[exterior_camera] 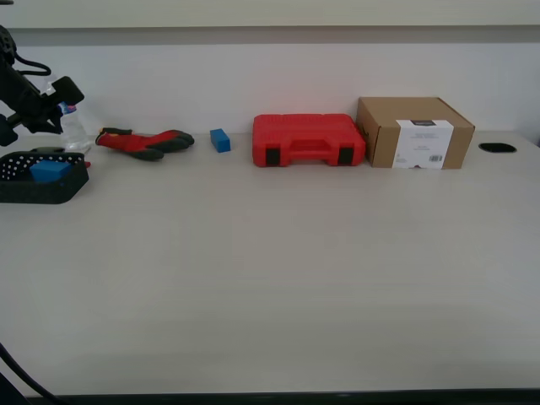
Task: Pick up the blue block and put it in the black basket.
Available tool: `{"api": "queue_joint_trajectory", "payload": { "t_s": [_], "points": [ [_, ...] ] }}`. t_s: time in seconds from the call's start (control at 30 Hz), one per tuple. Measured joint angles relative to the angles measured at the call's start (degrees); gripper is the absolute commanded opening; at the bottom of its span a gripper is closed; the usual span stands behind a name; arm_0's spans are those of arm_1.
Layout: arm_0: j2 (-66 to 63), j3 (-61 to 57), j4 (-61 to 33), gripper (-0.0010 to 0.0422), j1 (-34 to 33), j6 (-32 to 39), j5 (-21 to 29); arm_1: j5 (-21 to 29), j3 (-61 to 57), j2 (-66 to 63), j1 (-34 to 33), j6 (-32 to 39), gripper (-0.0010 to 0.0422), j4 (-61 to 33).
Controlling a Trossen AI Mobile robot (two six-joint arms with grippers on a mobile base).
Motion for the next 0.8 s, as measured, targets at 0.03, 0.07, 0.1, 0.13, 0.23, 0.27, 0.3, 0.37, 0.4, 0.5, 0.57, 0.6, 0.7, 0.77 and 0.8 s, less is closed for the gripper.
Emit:
{"api": "queue_joint_trajectory", "payload": {
  "t_s": [0.03, 0.07, 0.1, 0.13, 0.23, 0.27, 0.3, 0.37, 0.4, 0.5, 0.57, 0.6, 0.7, 0.77, 0.8],
  "points": [
    [0.0, 0.0, 0.0, 0.0000, 0.0, 0.0, 0.0, 0.0, 0.1, 0.0, 0.0, 0.0, -0.0001, 0.0],
    [0.0, 0.0, -0.1, 0.0000, 0.0, 0.0, 0.0, 0.2, 0.1, 0.0, 0.0, 0.0, 0.0000, 0.0],
    [0.0, 0.0, -0.1, 0.0000, 0.0, 0.0, 0.0, 1.0, 0.1, 0.0, 0.0, 0.0, 0.0000, 0.0],
    [0.0, 0.0, -0.1, 0.0000, 0.0, 0.0, 0.0, 1.6, 0.1, 0.0, 0.0, -0.1, 0.0000, -0.3],
    [0.0, 0.0, -0.1, 0.0000, 0.0, 0.0, 0.0, 1.6, 0.0, 0.0, -0.1, -0.2, 0.0000, -0.4],
    [0.0, 0.0, -0.1, 0.0000, 0.0, 0.0, 0.0, 1.6, 0.0, 0.0, -0.1, -0.2, 0.0000, -0.3],
    [0.0, 0.0, -0.1, 0.0000, 0.0, 0.0, 0.0, 1.6, 0.0, 0.0, -0.1, -0.2, 0.0000, -0.3],
    [0.0, 0.0, -0.1, 0.0000, 0.0, 0.0, 0.0, 1.6, 0.1, 0.0, 0.0, -0.2, 0.0000, -0.3],
    [0.0, 0.0, -0.1, 0.0000, 0.0, 0.0, 0.0, 1.6, 0.1, 0.0, 0.0, -0.2, 0.0000, -0.3],
    [0.0, 0.0, -0.1, 0.0000, 0.0, 0.0, 0.0, 1.6, 0.1, 0.0, -0.1, -0.2, 0.0000, 0.0],
    [0.0, 0.0, -0.1, 0.0000, 0.0, 0.0, 0.0, 1.5, 0.1, 0.0, 0.0, -0.2, 0.0000, 0.1],
    [0.0, 0.0, -0.1, 0.0000, 0.0, 0.0, 0.0, 1.5, 0.1, 0.0, 0.0, -0.2, 0.0000, 0.1],
    [0.0, 0.0, -0.1, 0.0000, 0.0, 0.0, 0.0, 1.5, 0.1, 0.0, -0.1, -0.2, 0.0000, 0.1],
    [0.0, 0.0, -0.1, 0.0000, 0.0, 0.0, 0.0, 1.5, 0.1, 0.0, 0.0, -0.2, 0.0000, 0.1],
    [0.0, 0.0, -0.1, 0.0000, 0.0, 0.0, 0.0, 1.5, 0.1, 0.0, 0.0, -0.2, 0.0000, 0.1]
  ]
}}
